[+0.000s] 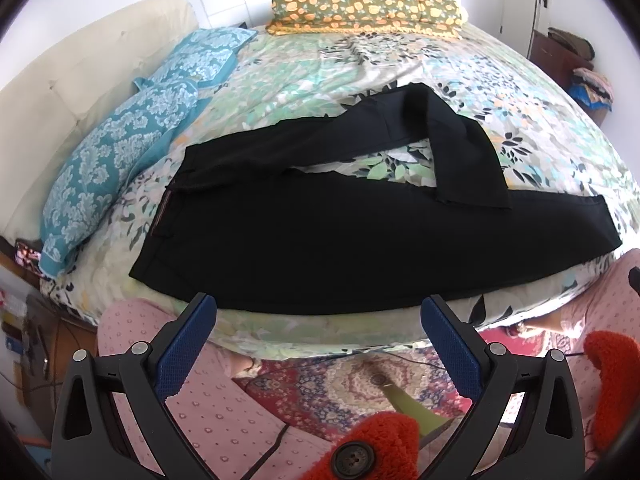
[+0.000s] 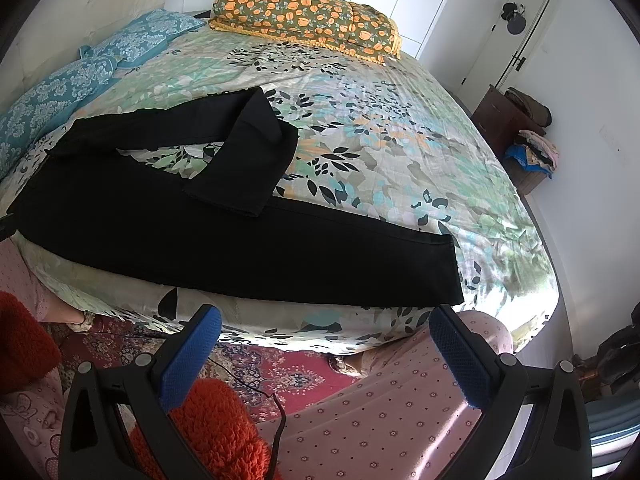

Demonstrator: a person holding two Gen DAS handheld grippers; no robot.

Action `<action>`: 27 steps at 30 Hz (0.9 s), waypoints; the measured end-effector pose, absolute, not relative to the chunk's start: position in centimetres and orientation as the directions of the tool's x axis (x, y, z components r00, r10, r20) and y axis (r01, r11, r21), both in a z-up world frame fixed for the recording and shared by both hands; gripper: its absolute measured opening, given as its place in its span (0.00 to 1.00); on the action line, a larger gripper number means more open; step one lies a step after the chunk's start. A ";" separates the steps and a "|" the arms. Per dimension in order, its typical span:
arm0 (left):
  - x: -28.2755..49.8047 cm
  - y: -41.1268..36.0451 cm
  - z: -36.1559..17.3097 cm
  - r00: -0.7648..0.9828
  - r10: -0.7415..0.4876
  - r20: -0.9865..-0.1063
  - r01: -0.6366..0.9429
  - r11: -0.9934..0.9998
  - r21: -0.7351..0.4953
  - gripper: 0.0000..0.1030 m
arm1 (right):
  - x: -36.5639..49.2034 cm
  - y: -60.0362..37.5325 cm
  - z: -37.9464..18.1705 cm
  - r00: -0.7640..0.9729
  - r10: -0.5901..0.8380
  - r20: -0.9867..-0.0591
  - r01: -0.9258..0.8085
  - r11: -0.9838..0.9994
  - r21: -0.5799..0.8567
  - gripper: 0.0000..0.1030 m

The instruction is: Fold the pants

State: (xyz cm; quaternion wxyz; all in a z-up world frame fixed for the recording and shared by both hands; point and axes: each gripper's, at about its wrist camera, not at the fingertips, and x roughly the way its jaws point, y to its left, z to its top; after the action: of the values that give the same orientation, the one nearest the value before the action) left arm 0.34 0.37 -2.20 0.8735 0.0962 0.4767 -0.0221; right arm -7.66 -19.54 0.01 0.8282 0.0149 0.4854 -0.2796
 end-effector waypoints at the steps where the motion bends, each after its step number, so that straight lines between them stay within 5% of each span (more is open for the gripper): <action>1: 0.3 0.4 -2.2 0.544 0.053 -0.837 0.130 0.981 0.146 0.99 | -7.7 -19.5 0.0 0.372 -0.449 -0.813 0.478 0.843 -0.247 1.00; 10: 0.7 1.2 -2.7 0.521 0.052 -0.852 0.105 0.987 0.125 0.99 | -7.5 -18.8 0.9 0.474 -0.392 -0.788 0.408 0.891 -0.198 1.00; 14: 0.8 2.1 -2.4 0.539 0.056 -0.841 0.062 0.992 0.106 0.99 | -6.6 -16.9 1.7 0.659 -0.324 -0.679 0.203 0.946 -0.253 1.00; 19: 1.3 4.1 -1.5 0.592 0.089 -0.801 -0.027 0.996 0.090 0.99 | -1.5 -15.5 -3.4 0.622 -0.193 -0.759 -0.101 0.941 -0.323 0.99; 25: 1.8 5.8 -1.8 0.590 0.105 -0.801 -0.086 0.994 0.067 0.99 | 6.0 -16.8 -9.0 0.581 -0.122 -0.805 -0.200 0.937 -0.286 0.75; 27: 2.0 5.9 -2.2 0.576 0.107 -0.810 -0.090 0.994 0.067 0.99 | 8.5 -17.3 -11.3 0.549 -0.127 -0.826 -0.246 0.920 -0.305 0.58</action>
State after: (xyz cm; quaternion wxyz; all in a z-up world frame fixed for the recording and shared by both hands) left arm 2.04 5.90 -2.20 0.8876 0.0091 0.4571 0.0556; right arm 8.50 -17.34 -11.27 0.8578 -0.1967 0.4736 0.0346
